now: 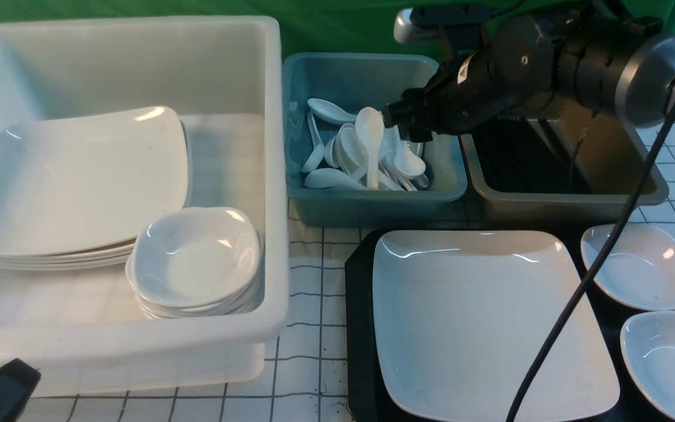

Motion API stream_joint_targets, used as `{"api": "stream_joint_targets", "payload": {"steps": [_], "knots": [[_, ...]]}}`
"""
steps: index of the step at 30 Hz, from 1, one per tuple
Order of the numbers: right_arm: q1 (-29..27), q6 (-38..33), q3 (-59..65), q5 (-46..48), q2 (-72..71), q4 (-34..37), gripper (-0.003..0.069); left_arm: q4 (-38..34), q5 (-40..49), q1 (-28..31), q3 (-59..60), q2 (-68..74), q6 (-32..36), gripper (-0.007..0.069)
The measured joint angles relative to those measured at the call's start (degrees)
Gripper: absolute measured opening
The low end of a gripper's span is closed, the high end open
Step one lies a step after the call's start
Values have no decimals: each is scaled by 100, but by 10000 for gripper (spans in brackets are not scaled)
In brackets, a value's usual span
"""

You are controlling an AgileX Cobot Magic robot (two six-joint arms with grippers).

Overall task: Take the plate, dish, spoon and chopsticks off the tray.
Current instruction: Use the right arm to put the soup spoon into the small storage box in the middle, then use the left arm to grab a plate from the dinner plate

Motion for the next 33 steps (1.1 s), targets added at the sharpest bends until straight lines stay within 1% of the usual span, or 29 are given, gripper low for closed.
{"api": "stream_joint_targets", "payload": {"steps": [2, 3, 4, 5, 6, 7, 8, 12, 15, 18, 20, 22, 25, 27, 28, 30, 32, 33], "knots": [[0, -321, -241, 610, -275, 0, 276, -9, 6, 0, 0, 0, 0, 21], [0, -321, -264, 673, -307, 0, 276, -7, 6, 0, 0, 0, 0, 21], [0, -617, -443, 1249, -618, 0, 151, -136, 16, 0, 0, 0, 0, 21], [0, -716, -505, 1552, -769, 0, 104, -254, 16, 0, 0, 0, 0, 21], [0, -739, -517, 1552, -808, 0, 93, -282, 16, 0, 0, 0, 0, 21], [0, -881, -559, 1927, -1097, -5, 43, -501, 16, 0, 0, 0, 0, 21], [0, -976, -579, 2273, -1392, -5, 25, -686, 16, 0, 0, 0, 0, 21], [0, -1088, -530, 2826, -2192, -11, 7, -1116, 106, 0, 0, 0, 0, 21], [0, -1115, -393, 2888, -2650, -11, 7, -1148, 309, 0, -127, 0, 0, 21], [0, -1155, 148, 2926, -3645, -17, 7, -1173, 648, 0, -702, -5, 145, 21], [0, -1155, 346, 2932, -3928, -22, 9, -1173, 768, 0, -899, -5, 215, 21], [0, -1144, 1002, 2938, -4721, -25, 11, -1097, 1295, 0, -1555, 224, 344, 21], [0, -1144, 1663, 2954, -5555, -29, 16, -859, 1993, 0, -2186, 849, 394, 21], [0, -1144, 2151, 2947, -6086, -29, 19, -712, 2624, 0, -2719, 1422, 607, 21], [0, -1144, 2381, 2923, -6375, -35, 22, -674, 2943, 0, -2997, 1774, 788, 21], [0, -1144, 2599, 2892, -6713, -41, 24, -633, 3253, 0, -3278, 2209, 1037, 21], [0, -1142, 3118, 2782, -7371, -41, 31, -621, 3996, 0, -3929, 3100, 1568, 21], [0, -1142, 3261, 2751, -7582, -45, 32, -621, 4198, 0, -4185, 3398, 1724, 21]]}}
